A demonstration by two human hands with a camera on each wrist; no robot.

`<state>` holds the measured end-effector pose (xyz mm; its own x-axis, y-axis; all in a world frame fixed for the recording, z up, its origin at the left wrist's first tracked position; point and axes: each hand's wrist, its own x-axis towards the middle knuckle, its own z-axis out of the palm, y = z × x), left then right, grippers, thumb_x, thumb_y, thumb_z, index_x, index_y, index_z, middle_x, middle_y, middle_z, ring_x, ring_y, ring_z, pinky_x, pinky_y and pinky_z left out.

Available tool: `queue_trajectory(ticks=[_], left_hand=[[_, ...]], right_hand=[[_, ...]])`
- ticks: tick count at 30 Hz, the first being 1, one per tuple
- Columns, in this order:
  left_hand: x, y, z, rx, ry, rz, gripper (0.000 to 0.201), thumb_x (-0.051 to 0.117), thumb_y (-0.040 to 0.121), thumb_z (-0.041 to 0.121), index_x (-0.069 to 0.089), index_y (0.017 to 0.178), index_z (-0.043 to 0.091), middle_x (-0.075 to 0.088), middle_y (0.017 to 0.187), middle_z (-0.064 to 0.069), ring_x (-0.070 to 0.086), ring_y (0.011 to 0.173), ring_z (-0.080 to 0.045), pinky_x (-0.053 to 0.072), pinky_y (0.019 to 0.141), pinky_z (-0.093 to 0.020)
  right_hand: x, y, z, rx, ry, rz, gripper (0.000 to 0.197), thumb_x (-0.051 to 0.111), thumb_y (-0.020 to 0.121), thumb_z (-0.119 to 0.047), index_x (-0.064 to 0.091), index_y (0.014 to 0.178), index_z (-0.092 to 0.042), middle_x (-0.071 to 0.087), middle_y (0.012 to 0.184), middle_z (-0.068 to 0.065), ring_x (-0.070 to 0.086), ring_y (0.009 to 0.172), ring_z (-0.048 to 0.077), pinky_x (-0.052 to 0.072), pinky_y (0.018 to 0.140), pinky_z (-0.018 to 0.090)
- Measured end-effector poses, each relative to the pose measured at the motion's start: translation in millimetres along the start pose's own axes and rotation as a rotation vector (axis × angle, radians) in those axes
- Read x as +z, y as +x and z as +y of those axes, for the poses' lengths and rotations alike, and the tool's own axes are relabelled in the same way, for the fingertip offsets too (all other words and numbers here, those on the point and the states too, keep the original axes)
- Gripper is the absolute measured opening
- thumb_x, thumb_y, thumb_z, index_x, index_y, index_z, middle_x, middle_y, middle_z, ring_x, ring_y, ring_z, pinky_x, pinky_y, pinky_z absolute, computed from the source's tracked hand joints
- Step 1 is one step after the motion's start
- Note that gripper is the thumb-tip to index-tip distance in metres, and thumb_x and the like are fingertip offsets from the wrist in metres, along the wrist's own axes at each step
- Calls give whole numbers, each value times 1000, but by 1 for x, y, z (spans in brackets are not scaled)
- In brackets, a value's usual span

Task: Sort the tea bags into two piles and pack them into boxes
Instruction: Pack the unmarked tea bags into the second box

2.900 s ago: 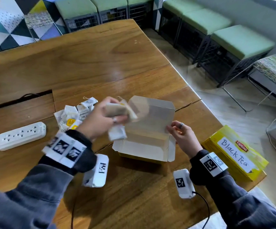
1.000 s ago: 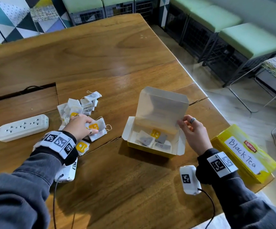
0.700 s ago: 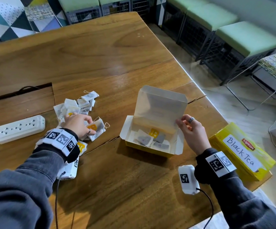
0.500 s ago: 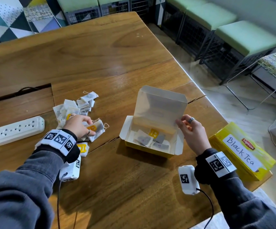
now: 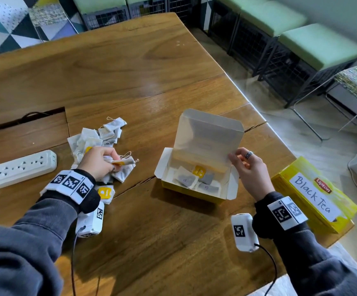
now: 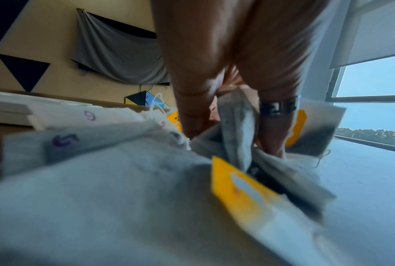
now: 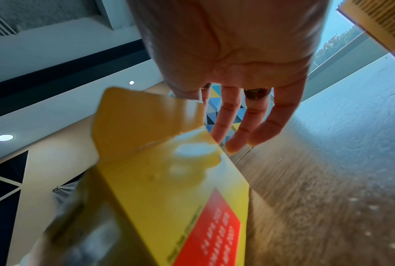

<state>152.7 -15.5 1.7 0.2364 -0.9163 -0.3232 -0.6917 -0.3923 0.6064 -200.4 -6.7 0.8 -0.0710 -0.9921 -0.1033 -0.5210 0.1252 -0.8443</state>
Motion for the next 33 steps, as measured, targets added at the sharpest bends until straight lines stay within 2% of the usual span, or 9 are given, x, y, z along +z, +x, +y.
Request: queue_trajectory(ticks=[2, 6, 10, 12, 15, 18, 22, 28, 33], left_hand=[[-5, -1, 0, 30, -111, 22, 37, 77, 66, -3, 64, 50, 28, 59, 77, 11, 55, 82, -17, 43, 63, -23], [-28, -11, 18, 64, -329, 31, 31, 79, 64, 3, 67, 54, 30, 64, 89, 10, 60, 94, -22, 53, 86, -45], [-44, -36, 71, 193, -670, -32, 24, 73, 57, 6, 65, 48, 27, 68, 80, 14, 64, 81, -8, 56, 64, -19], [-35, -47, 98, 223, -759, -150, 29, 70, 57, -2, 64, 46, 25, 68, 82, 12, 67, 77, -8, 56, 58, -20], [5, -58, 129, 227, -701, -352, 51, 55, 68, -25, 63, 48, 20, 66, 90, 1, 67, 84, -16, 57, 54, -28], [55, -62, 145, 178, -592, -471, 38, 55, 76, -20, 62, 57, 12, 67, 89, -3, 66, 86, -19, 57, 56, -27], [97, -58, 144, 158, -368, -462, 22, 66, 79, 0, 65, 70, 19, 66, 82, 6, 62, 87, -14, 53, 80, -30], [97, -49, 123, 257, 21, -413, 14, 68, 81, 34, 64, 80, 20, 56, 100, 1, 56, 87, -18, 47, 81, -30], [88, -48, 131, 238, 76, -339, 22, 48, 95, 32, 62, 89, 16, 66, 88, -7, 59, 75, -17, 45, 61, -21]], right_hand=[[0, 0, 0, 2, 3, 0, 11, 51, 94, -30, 58, 89, -23, 62, 86, 1, 55, 77, 21, 43, 60, 20], [-1, 0, -1, -3, -1, 1, 12, 51, 94, -29, 58, 88, -23, 60, 86, 1, 52, 74, 19, 42, 58, 20], [-1, -1, -2, 1, 7, -2, 12, 50, 94, -29, 59, 88, -22, 61, 87, 0, 51, 73, 17, 42, 56, 18], [-1, -1, -1, 6, 15, -4, 13, 50, 94, -29, 59, 90, -22, 61, 88, 1, 52, 74, 17, 42, 57, 18], [-1, 0, -1, 6, 21, -6, 12, 50, 94, -29, 59, 89, -22, 61, 87, -1, 53, 74, 16, 43, 57, 18], [-1, 0, 1, 4, 17, -6, 12, 51, 94, -30, 59, 88, -23, 61, 84, -4, 53, 72, 12, 42, 55, 12], [-3, -1, 2, -16, 0, 8, 11, 53, 94, -29, 58, 85, -24, 58, 76, -11, 50, 64, 4, 40, 51, 8], [-3, -3, 6, -14, 15, -11, 10, 52, 94, -31, 58, 90, -24, 56, 76, -14, 50, 67, 3, 40, 57, 15], [-4, -5, 7, -23, 16, -11, 10, 52, 94, -29, 58, 88, -24, 56, 75, -13, 50, 67, 2, 39, 57, 11]])
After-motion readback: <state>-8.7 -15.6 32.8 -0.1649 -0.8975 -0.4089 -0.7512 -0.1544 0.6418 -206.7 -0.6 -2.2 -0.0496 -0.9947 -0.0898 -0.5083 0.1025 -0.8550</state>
